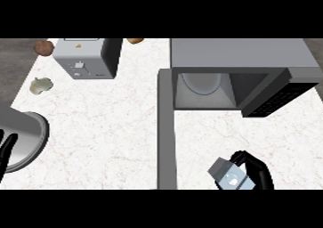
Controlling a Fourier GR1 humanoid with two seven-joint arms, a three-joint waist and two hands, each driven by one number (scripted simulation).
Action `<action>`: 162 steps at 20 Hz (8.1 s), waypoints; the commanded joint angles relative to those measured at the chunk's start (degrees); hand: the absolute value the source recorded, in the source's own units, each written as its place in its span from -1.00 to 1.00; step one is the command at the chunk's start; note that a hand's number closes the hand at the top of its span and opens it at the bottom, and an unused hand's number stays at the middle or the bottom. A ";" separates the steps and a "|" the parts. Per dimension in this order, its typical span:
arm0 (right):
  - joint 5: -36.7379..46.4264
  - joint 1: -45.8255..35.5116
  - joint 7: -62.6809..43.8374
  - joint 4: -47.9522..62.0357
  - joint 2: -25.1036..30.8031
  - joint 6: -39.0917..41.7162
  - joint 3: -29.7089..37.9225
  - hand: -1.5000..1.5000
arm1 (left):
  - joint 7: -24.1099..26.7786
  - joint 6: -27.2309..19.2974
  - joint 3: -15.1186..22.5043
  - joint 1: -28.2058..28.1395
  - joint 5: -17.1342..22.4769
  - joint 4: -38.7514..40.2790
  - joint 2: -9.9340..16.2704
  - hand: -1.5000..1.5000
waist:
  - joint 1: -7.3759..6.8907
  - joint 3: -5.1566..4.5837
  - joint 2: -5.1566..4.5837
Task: Pick up the milk, place it into the microwave and close the microwave
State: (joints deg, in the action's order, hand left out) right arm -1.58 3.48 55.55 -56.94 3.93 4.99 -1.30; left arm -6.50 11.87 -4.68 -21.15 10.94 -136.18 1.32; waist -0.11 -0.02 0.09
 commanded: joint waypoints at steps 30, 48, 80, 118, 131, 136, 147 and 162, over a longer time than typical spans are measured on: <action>10.25 -49.94 -25.09 32.49 3.68 -31.07 7.82 1.00 | 4.04 6.57 -5.99 2.39 3.28 8.19 0.93 -1.00 | -2.61 0.10 -1.00; 20.34 -64.77 -28.32 50.64 8.14 -42.91 5.03 -1.00 | 2.54 5.65 -3.94 3.71 -1.16 7.43 0.95 -1.00 | -5.64 0.19 -2.11; 15.11 -62.91 -19.28 48.00 11.81 -43.18 13.15 -1.00 | 3.24 6.28 -2.23 3.08 -4.98 7.37 -0.07 -1.00 | -2.83 0.16 -1.37; 2.96 -28.48 -10.69 28.04 2.20 -8.02 15.11 -1.00 | 2.51 5.30 9.27 -4.72 -7.70 2.76 -1.29 -1.00 | 0.56 0.01 0.18; -0.12 -2.15 -6.97 4.06 -1.14 3.72 8.38 -1.00 | 4.69 11.03 11.62 5.67 -9.71 13.84 1.79 1.00 | 1.15 -0.06 0.12; -0.92 5.75 -5.27 -2.73 -1.67 5.04 6.83 -1.00 | -0.34 9.76 18.70 10.14 -12.98 16.22 -0.86 1.00 | 0.77 0.00 -0.01; -1.73 16.58 -3.84 -12.36 -0.06 7.68 5.83 -1.00 | -1.80 15.22 27.44 20.66 -16.49 30.81 -1.18 1.00 | 0.88 0.01 -0.10; -9.46 24.94 -7.49 -30.17 4.40 16.81 4.61 -1.00 | 2.39 -11.78 54.76 38.63 -16.92 56.41 -1.32 1.00 | 2.57 -0.02 -0.31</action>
State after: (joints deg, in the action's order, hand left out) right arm -9.02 28.59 47.30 -84.35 8.03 17.94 4.18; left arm -3.83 7.27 41.30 13.50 -8.94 -86.61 0.05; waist 1.71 -0.07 -0.07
